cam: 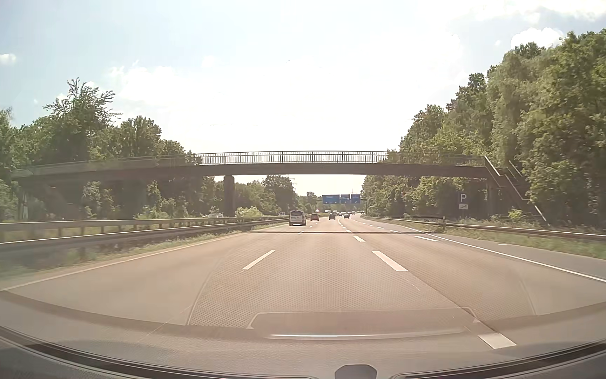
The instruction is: Follow the waypoints while adhering to traffic rules and regulations
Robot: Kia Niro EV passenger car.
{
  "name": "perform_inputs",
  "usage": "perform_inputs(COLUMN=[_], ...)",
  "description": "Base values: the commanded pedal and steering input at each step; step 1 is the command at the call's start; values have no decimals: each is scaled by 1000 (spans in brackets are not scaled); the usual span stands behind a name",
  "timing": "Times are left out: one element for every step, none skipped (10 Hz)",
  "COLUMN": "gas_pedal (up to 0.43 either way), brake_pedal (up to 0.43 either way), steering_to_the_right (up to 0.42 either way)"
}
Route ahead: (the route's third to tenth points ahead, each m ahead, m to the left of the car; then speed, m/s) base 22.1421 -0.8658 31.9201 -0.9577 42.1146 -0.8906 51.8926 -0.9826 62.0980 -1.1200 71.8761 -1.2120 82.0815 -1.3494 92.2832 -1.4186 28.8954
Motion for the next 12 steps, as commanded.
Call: perform_inputs(gas_pedal=[138, 138, 138, 138, 138, 138, 138, 138, 138, 138, 138, 138], brake_pedal=[30, 30, 30, 30, 30, 30, 30, 30, 30, 30, 30, 30], steering_to_the_right=[2, 2, 2, 2, 2, 2, 3, 3, 3, 3, 3, 4])
